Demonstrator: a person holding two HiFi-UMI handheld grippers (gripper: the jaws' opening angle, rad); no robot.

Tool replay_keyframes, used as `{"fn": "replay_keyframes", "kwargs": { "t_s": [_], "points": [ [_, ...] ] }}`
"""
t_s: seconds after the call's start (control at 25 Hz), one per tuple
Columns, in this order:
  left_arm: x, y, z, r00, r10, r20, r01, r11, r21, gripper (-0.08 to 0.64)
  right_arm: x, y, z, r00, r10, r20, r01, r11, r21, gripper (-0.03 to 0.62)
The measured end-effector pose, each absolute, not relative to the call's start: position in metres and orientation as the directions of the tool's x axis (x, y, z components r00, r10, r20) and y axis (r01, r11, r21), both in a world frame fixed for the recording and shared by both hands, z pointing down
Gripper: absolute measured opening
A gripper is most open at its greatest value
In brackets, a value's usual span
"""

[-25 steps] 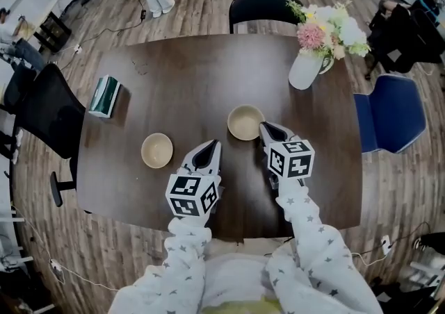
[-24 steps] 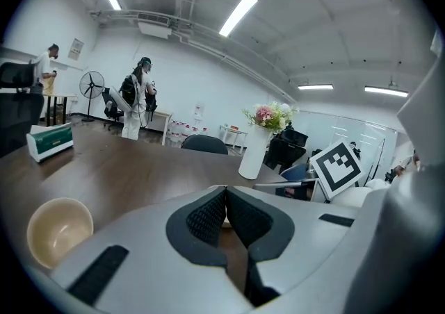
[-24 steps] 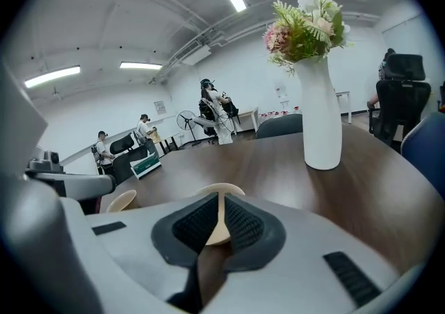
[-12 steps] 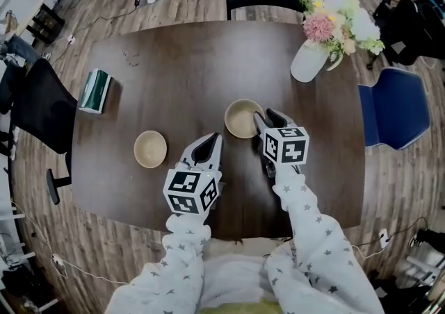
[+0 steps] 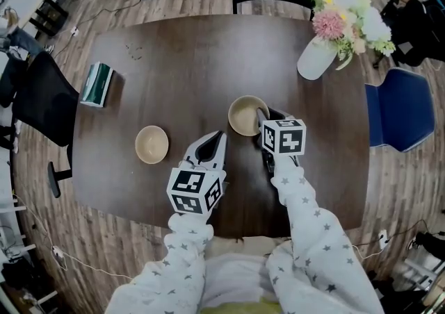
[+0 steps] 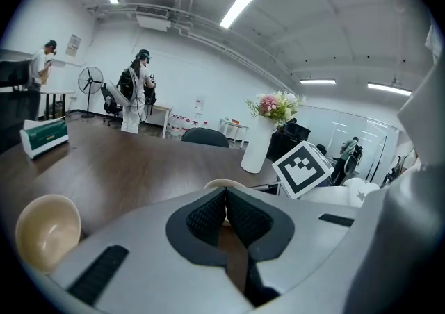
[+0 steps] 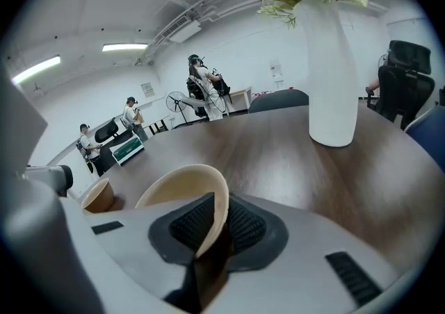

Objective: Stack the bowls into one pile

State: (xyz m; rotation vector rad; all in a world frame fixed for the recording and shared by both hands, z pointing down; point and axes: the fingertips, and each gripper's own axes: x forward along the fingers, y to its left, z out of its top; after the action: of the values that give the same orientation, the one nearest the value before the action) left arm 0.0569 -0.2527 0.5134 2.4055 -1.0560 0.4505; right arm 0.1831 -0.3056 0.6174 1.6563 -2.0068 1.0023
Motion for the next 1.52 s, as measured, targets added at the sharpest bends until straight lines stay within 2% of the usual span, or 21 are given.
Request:
{"fn": "replay_keyframes", "kwargs": {
  "t_s": [0.2,0.92,1.52],
  "points": [
    [0.055,-0.251,0.512,0.648,-0.602,0.467,-0.755,-0.590,0.287,0.026,0.182,-0.307,0.617,-0.244,-0.699,0.673,-0.958,0.066,-0.279,0.034],
    [0.016,-0.226,0.485,0.585,-0.690,0.426,-0.809,-0.530,0.254,0.026,0.164,-0.284,0.569,-0.315,-0.728,0.608,-0.932,0.118,-0.342,0.032],
    [-0.047,-0.190,0.464,0.456,-0.802,0.386,-0.890,-0.399,0.221,0.026,0.104,-0.254,0.535,-0.465,-0.689,0.556,-0.878,0.281,-0.387,0.032]
  ]
}}
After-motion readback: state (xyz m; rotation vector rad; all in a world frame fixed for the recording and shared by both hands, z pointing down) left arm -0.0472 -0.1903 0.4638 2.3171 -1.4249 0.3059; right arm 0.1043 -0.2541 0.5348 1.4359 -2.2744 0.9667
